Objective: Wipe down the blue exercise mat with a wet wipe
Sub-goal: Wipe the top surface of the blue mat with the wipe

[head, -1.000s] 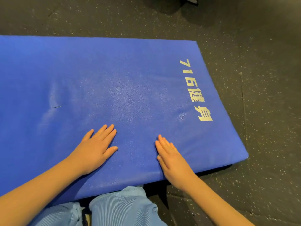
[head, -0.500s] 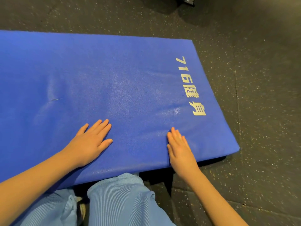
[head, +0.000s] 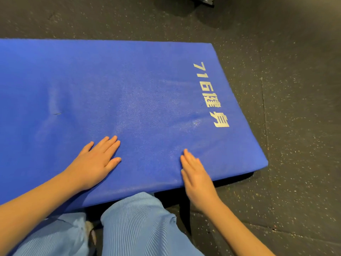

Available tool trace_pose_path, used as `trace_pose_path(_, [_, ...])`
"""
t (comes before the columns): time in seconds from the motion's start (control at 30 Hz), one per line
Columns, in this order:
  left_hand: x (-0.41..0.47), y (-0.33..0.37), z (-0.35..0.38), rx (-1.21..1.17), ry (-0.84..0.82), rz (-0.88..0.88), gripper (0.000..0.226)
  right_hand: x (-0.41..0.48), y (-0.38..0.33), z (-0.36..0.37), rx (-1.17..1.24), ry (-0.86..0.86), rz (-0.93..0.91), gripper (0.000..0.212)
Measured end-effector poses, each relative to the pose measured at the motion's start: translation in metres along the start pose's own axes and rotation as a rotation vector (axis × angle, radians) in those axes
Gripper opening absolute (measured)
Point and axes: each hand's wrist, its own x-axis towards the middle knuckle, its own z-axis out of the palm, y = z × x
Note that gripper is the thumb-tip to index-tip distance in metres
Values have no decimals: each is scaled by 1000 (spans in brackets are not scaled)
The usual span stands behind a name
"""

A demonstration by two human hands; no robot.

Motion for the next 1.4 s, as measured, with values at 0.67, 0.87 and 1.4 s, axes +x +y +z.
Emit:
trace_pose_path(0.67, [-4,73,-28,83,-223,330,114,1,54,-22,-386,167,-351,45])
trace_pose_path(0.87, [-11,87,-37,272,-189,227,97,25,40,-52,-420,208,-409,45])
trace_pose_path(1.4, [-71,-28,-40,169,-163,48,80,61,-63,-10,-315,-65,-640,61])
